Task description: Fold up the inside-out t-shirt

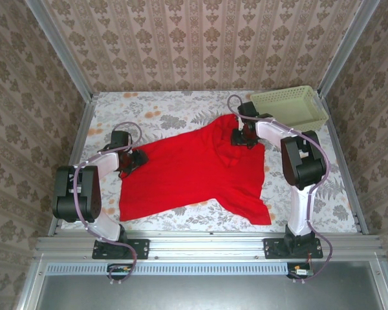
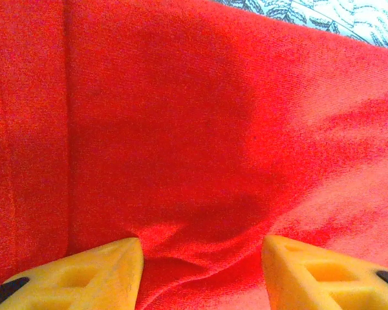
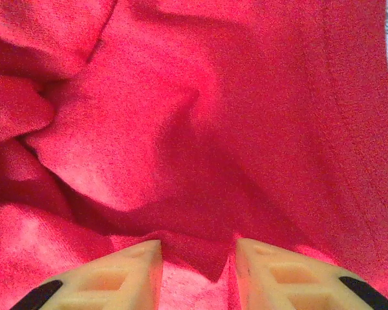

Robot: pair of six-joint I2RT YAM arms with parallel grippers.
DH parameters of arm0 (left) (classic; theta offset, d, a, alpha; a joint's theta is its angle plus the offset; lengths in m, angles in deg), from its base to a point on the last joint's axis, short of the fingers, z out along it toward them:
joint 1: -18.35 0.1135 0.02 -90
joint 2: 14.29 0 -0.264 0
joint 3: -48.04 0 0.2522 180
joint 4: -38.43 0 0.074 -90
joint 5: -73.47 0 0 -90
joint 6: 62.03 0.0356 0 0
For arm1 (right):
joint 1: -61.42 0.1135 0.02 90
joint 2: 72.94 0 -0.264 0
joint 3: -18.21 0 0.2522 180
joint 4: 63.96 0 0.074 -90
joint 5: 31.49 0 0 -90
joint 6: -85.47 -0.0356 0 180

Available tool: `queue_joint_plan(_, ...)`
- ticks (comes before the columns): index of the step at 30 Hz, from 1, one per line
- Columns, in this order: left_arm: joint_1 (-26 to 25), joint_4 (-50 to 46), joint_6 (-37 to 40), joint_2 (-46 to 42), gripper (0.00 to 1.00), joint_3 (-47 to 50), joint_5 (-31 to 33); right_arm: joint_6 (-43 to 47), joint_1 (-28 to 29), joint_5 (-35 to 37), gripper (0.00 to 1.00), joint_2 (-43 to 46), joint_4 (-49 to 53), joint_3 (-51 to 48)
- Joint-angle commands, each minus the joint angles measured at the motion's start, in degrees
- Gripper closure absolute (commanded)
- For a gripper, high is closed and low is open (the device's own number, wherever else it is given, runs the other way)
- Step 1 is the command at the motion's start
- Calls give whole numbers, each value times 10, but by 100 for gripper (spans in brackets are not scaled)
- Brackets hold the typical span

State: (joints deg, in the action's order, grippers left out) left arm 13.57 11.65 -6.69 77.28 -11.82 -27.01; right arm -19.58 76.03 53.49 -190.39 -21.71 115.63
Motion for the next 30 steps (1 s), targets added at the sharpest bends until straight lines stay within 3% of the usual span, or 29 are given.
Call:
queue_joint_plan(1, 5, -15, 11, 13, 47, 11, 12, 8, 3, -9, 64, -15, 9, 21)
queue_joint_plan(6, 6, -17, 12, 12, 47, 11, 14, 7, 4, 10, 84, -12, 17, 25)
queue_joint_plan(12, 6, -29, 12, 13, 47, 6, 27, -5, 5, 66, 95, 38, 42, 7)
queue_joint_plan(21, 6, -32, 12, 7, 47, 11, 34, -85, 2, 127, 99, 208, 39, -138)
queue_joint_plan(30, 20, -45, 22, -15, 46, 16, 44, -175, 0, 153, 100, 295, 32, -273)
